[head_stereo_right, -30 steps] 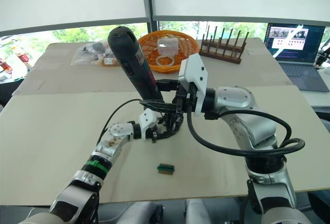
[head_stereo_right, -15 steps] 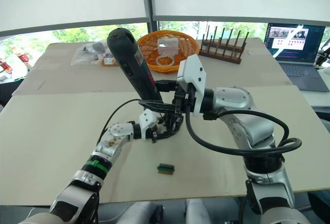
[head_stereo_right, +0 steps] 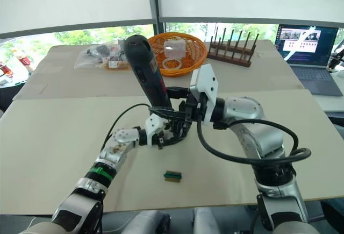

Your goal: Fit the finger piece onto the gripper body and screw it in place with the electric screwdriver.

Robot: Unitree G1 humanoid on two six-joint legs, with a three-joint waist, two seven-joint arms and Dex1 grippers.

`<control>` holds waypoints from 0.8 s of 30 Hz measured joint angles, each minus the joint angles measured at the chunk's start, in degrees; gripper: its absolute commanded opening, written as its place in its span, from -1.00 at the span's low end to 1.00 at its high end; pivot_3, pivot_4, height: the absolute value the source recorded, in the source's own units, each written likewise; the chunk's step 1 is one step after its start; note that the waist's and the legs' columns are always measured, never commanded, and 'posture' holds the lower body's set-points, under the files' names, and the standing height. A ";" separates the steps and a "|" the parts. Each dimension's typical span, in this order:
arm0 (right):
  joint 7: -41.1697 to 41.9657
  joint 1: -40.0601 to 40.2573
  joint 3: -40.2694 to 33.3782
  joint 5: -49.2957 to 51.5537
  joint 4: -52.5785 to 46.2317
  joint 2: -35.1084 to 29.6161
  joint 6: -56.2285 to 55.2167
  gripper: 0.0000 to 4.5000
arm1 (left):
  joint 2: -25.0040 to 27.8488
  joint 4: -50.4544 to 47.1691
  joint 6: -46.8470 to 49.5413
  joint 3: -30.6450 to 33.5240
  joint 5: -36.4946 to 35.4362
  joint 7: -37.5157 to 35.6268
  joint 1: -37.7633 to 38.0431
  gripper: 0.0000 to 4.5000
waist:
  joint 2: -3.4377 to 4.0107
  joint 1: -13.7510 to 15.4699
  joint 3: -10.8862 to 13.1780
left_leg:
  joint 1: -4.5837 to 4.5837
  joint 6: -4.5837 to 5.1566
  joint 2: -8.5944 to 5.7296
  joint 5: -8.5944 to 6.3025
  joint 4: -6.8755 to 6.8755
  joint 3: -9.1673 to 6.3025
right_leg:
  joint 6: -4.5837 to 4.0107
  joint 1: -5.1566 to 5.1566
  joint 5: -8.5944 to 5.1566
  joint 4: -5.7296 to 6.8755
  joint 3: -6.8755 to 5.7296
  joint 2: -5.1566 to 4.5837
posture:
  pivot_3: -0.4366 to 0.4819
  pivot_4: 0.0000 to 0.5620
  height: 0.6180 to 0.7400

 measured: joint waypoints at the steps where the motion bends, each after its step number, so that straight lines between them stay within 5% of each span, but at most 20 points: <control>1: -0.16 -0.52 0.06 0.00 0.71 0.20 0.21 -0.13 | -0.06 0.20 -0.02 -0.01 -0.01 -0.04 -0.12 0.01 | 0.00 0.02 0.00 | 0.00 0.00 0.00 0.00 0.00 0.00 | 0.00 0.00 0.00 0.00 0.00 0.00 | -0.05 -0.47 1.00; 24: 0.05 -1.23 3.26 -1.30 2.79 -0.94 -0.20 -0.13 | 0.03 5.42 -2.84 -0.07 -0.02 -2.01 -2.45 0.01 | 0.01 0.02 -0.18 | 0.47 0.35 0.02 -0.22 -0.08 0.00 | 0.00 0.46 0.00 -0.03 -0.03 0.02 | -0.05 -0.47 1.00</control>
